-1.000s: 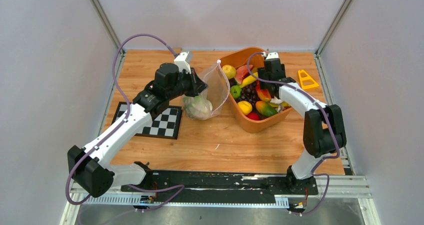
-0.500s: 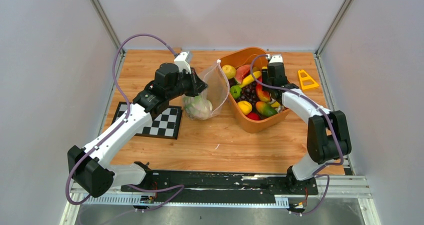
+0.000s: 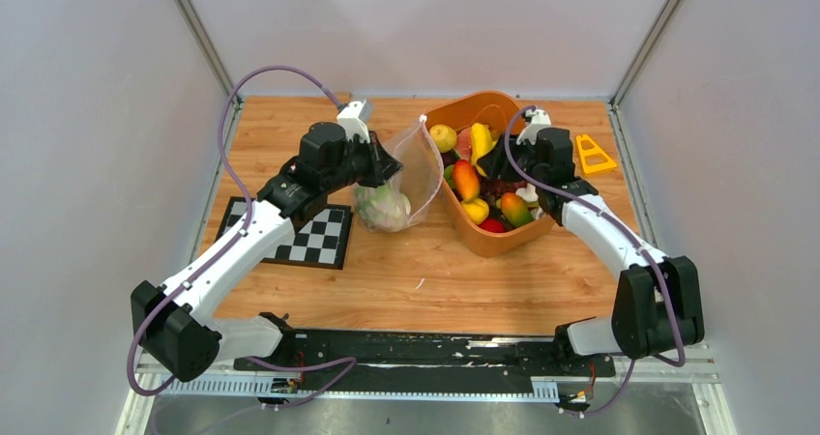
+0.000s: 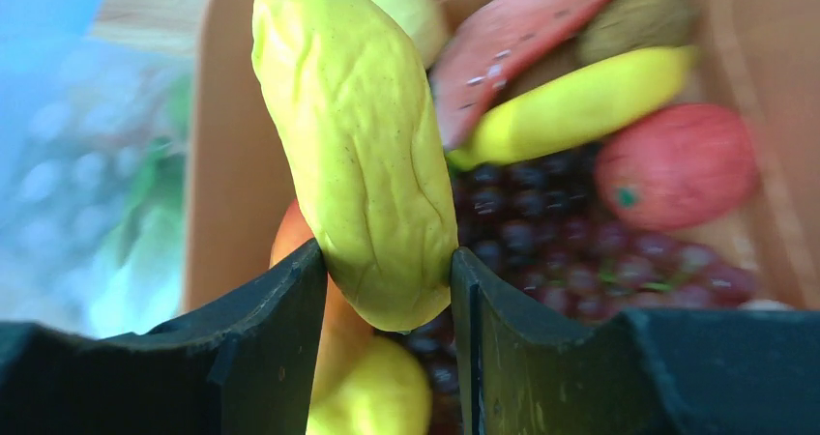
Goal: Place the food in the zip-top bag and seal the zipper
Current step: Pick up the fake fruit from the bin, then place the fake fruit in the zipper food storage bag.
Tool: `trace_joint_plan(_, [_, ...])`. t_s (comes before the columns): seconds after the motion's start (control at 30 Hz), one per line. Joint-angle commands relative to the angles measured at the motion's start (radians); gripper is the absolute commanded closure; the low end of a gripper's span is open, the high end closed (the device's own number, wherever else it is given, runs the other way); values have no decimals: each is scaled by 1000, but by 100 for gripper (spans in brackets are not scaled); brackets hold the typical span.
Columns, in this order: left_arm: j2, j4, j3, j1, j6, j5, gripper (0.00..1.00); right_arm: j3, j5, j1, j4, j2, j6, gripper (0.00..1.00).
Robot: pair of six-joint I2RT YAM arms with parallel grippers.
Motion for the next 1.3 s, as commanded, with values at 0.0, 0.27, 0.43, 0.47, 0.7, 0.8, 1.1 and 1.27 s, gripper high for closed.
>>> trace_joint_plan(0.0, [-19, 46, -4, 4, 3, 13, 100, -39, -306, 8, 100, -30, 135, 80])
trace_joint_plan(0.27, [-15, 50, -9, 4, 2, 15, 100, -46, -436, 9, 149, -116, 122, 79])
trace_joint_plan(0.43, [-14, 56, -9, 4, -3, 13, 100, -68, -482, 9, 205, -199, 144, 78])
trace_joint_plan(0.47, [-13, 56, -9, 4, -5, 13, 100, -76, -488, 8, 220, -217, 139, 78])
trace_joint_plan(0.7, [2, 69, -5, 3, -16, 33, 100, -58, -647, 21, 238, -263, 83, 77])
trace_joint_plan(0.8, [4, 69, -2, 3, -18, 38, 100, -39, -663, 54, 242, -256, 86, 76])
trace_joint_plan(1.1, [-3, 59, -3, 4, -15, 33, 100, 17, -651, 164, 284, -187, 114, 76])
trace_joint_plan(1.27, [-5, 59, 1, 3, -19, 37, 100, 28, -567, 210, 292, -170, 129, 75])
